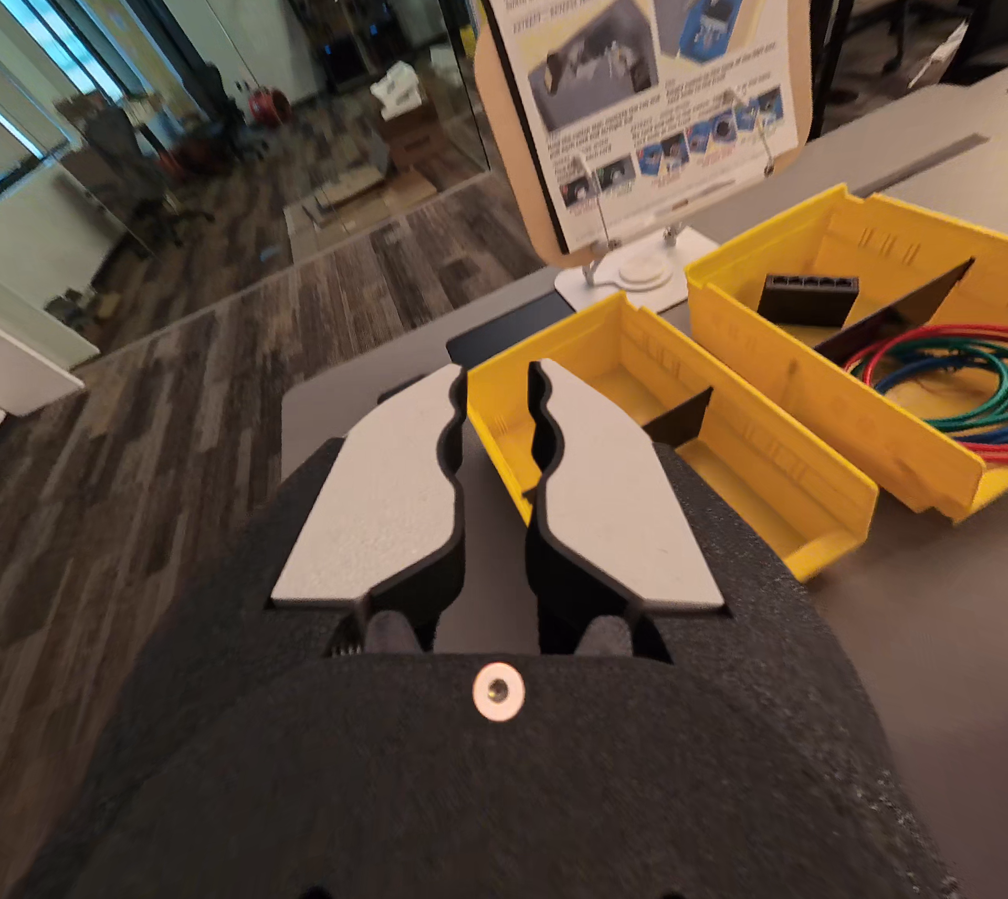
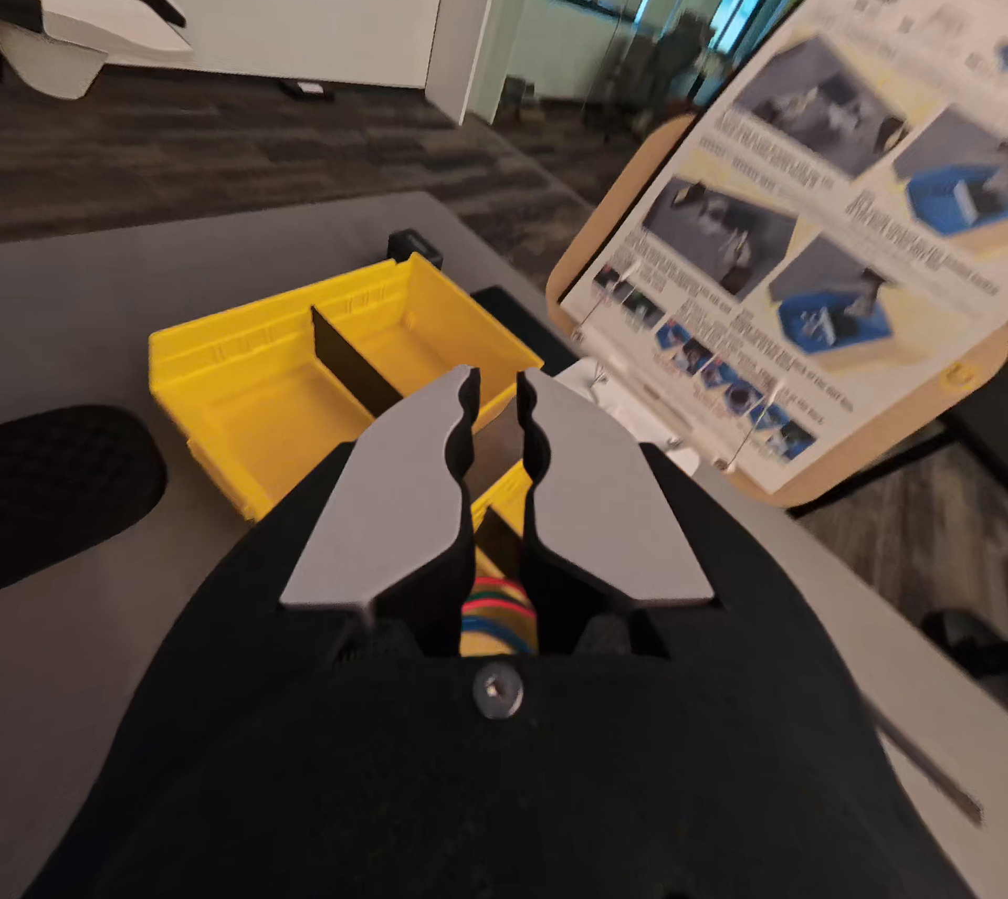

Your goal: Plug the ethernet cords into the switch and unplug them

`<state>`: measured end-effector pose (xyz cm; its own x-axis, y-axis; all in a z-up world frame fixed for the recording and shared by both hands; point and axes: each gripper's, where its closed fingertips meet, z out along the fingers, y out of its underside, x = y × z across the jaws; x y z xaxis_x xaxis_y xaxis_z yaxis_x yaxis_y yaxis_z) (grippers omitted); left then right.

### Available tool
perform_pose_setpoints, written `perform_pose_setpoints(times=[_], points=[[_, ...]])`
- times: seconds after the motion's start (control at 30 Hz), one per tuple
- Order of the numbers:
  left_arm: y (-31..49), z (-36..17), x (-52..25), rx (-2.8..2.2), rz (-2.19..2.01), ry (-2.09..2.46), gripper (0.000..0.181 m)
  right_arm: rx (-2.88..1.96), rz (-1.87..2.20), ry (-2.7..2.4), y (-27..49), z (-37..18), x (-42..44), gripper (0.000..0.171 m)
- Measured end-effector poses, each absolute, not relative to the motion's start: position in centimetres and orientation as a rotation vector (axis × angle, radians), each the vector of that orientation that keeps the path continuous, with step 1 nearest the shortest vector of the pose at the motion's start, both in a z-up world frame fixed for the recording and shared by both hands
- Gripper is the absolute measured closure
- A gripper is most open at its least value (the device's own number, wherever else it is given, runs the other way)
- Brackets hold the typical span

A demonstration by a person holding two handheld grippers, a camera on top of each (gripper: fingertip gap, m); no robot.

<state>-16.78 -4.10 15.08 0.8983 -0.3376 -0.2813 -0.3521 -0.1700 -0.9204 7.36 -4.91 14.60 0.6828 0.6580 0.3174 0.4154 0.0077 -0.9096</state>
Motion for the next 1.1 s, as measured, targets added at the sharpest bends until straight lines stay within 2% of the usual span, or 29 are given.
perform_pose_setpoints(times=[0.13,0.23,0.4,0.57,0.73,0.97,1.1], points=[[-3.3,16.2,-15.1,-1.687,-0.002,0.510,0.158,-1.492,0.203,-0.883,-3.8,15.6,6.8,0.157],[-2.1,15.9,-13.6,-1.679,-0.032,0.481,0.153,-1.473,0.220,-0.951,-3.0,13.7,6.2,0.156],[-0.4,14.8,-11.1,-1.688,-0.028,0.533,0.142,-1.595,0.406,-0.920,-0.3,10.7,5.2,0.143],[-0.5,16.0,-9.2,-1.591,-0.117,0.535,0.142,-1.623,0.489,-0.871,1.1,9.7,4.3,0.116],[-1.8,17.9,-7.9,-1.473,-0.285,0.518,0.134,-1.587,0.570,-0.874,1.0,9.9,3.9,0.105],[-2.6,19.4,-8.6,-1.349,-0.296,0.488,0.128,-1.595,0.399,-0.933,2.2,8.7,4.8,0.105],[-2.4,19.1,-8.5,-1.349,-0.286,0.503,0.126,-1.681,0.430,-0.939,2.7,7.2,4.8,0.110]])
